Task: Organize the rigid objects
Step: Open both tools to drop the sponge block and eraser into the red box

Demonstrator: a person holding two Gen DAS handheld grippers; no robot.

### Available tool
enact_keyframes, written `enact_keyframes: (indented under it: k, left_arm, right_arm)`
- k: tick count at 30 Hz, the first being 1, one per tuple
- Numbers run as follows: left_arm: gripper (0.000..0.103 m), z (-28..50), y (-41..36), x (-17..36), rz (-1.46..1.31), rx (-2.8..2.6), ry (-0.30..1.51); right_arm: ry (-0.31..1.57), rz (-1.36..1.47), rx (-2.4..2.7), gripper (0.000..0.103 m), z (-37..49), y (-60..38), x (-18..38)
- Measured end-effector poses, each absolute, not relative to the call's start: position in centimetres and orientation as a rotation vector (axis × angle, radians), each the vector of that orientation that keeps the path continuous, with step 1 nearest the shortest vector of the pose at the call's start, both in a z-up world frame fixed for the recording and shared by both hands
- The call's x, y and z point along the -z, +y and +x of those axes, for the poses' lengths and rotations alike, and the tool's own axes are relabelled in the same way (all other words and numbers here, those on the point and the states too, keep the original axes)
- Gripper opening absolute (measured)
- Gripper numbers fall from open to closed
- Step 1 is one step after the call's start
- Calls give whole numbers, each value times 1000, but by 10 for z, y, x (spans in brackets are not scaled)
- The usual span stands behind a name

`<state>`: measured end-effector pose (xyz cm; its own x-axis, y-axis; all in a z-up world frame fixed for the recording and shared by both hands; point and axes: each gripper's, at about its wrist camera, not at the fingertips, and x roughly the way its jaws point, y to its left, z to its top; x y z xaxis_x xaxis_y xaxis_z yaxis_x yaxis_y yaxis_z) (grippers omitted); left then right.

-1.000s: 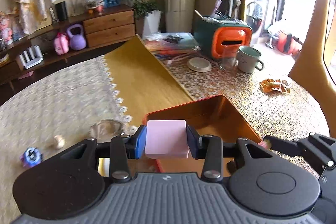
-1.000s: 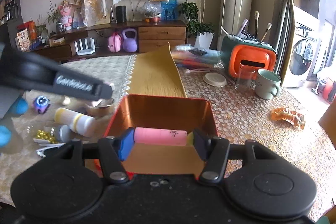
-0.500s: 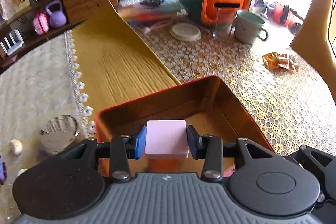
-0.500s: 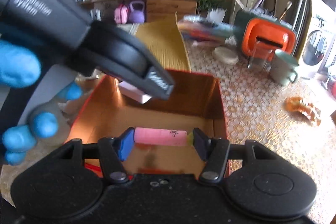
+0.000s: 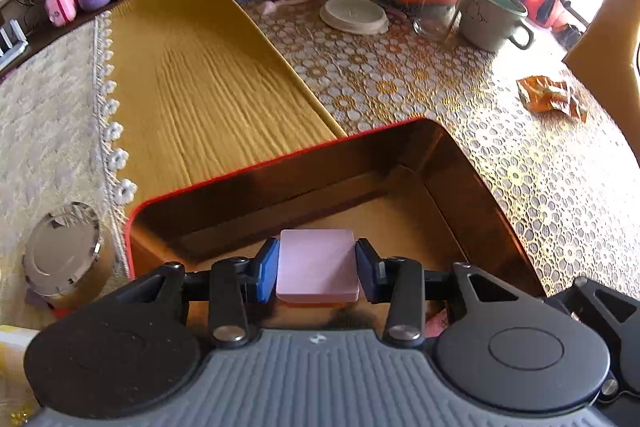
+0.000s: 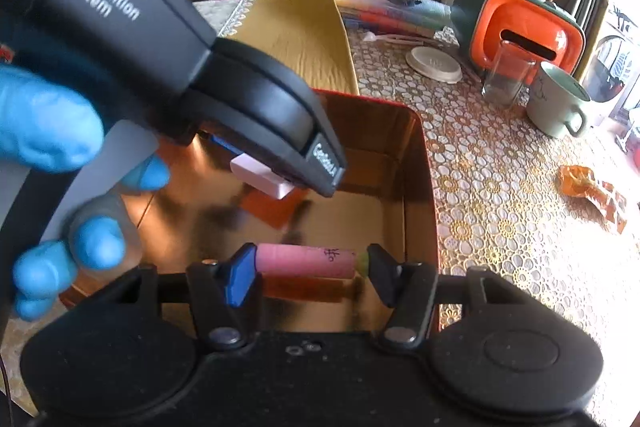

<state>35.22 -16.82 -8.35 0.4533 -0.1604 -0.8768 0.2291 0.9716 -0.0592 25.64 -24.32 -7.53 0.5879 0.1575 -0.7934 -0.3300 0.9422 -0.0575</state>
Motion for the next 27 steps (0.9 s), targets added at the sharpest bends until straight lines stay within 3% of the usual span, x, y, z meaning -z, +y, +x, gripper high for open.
enact_keyframes:
  k: [13, 17, 27]
  left_arm:
    - [42, 349, -164, 79, 69, 254, 1041]
    - [56, 340, -161, 68, 51, 272, 1003]
    - [56, 310, -148, 36, 36, 287, 920]
  right_arm:
    - [911, -211, -285, 60, 258, -243, 75]
    - [913, -193, -283, 62, 257, -244, 74]
    - [862, -165, -259, 67, 238, -245, 54]
